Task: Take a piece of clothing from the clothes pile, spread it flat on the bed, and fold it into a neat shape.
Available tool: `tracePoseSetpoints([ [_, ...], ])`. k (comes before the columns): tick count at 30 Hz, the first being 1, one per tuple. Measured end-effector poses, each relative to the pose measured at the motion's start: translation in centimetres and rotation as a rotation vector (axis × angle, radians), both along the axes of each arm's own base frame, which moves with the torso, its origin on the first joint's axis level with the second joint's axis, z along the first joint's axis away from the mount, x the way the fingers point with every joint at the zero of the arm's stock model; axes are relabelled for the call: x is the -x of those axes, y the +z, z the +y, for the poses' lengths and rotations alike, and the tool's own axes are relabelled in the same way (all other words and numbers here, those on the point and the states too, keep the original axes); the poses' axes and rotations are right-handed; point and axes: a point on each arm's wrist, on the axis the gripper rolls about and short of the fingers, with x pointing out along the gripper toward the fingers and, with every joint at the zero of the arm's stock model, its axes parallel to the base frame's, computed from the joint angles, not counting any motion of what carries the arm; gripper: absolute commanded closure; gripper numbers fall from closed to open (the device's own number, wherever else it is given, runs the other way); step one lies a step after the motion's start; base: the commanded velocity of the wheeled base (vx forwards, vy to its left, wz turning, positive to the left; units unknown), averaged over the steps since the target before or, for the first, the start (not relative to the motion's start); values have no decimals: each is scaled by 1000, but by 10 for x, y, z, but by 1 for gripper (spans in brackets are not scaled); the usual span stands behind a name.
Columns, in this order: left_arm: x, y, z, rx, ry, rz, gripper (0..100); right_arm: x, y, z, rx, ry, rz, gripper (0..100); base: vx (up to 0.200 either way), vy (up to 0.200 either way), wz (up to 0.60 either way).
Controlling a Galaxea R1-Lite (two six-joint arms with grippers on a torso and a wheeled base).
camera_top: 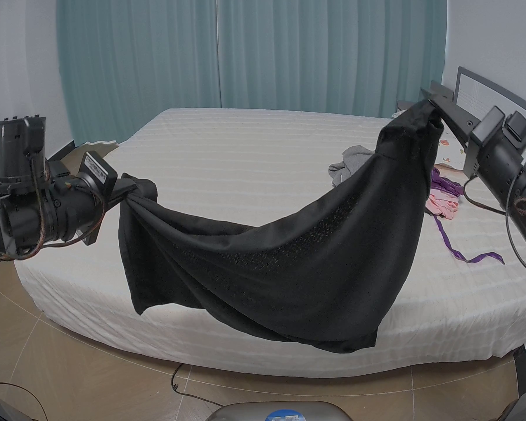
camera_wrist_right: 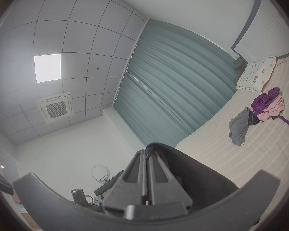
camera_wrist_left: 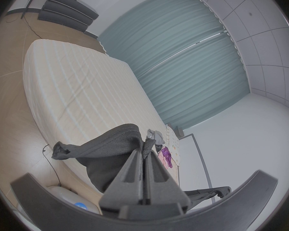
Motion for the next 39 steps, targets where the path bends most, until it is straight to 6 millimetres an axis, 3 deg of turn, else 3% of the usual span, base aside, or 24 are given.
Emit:
tracePoseSetpoints([
  [8,-39,-2,-5,-5,27,28,100,-52,-1,14,26,-40,20,100,200,-150,0],
  [19,-79,-44,-6,-38,56,160,100,-116,-20,38,110,-81,12,100,145,0,0],
  [29,-101,-80,-7,-51,78,262,100,-142,-63,57,155,-106,86,100,0,0,0],
  [39,-109,-97,-8,-66,83,312,100,-148,-81,59,173,-112,128,100,0,40,0],
])
